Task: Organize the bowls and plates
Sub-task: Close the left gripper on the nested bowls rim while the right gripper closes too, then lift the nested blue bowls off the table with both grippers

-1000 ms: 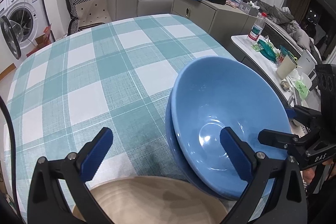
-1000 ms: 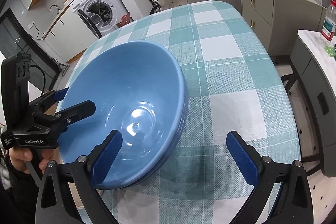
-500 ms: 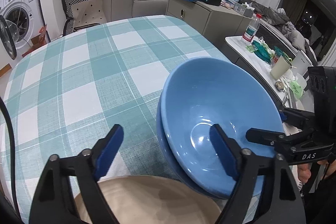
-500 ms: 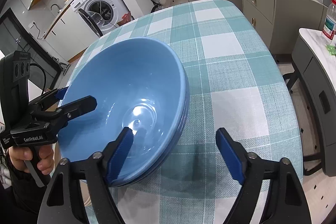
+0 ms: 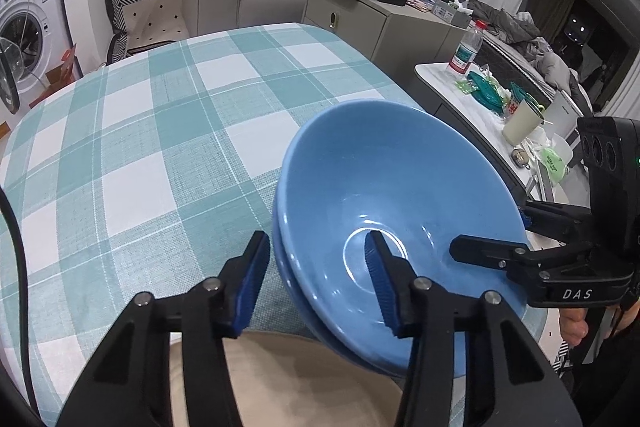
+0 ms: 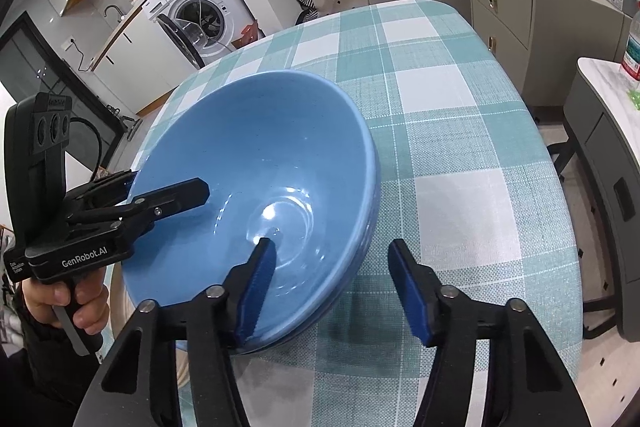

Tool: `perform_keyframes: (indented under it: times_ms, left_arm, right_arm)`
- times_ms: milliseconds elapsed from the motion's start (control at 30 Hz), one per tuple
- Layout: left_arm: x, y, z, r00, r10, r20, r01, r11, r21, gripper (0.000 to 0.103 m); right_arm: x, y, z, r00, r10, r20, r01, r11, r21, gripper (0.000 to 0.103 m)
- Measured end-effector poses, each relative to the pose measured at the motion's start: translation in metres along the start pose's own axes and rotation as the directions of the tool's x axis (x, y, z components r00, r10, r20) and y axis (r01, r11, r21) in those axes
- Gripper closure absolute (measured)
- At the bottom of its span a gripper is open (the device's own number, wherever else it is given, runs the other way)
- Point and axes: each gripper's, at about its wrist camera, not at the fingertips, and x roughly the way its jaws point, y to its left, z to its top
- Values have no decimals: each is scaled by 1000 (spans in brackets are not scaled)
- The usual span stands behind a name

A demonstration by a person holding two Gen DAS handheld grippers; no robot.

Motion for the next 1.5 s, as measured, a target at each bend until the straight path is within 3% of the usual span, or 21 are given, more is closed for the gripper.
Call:
perform_keyframes:
  times_ms: [433, 1500]
  left_arm:
    - [-3, -1, 0, 1000, 30, 5, -30, 1000, 5, 68]
    - [-23, -13, 0, 998, 56, 28, -57, 998, 15, 69]
  right_arm:
    - [-2, 8, 0, 1000, -15, 11, 15, 1000, -27, 59]
    - [-24, 13, -3, 999, -38, 28, 38, 999, -21, 64]
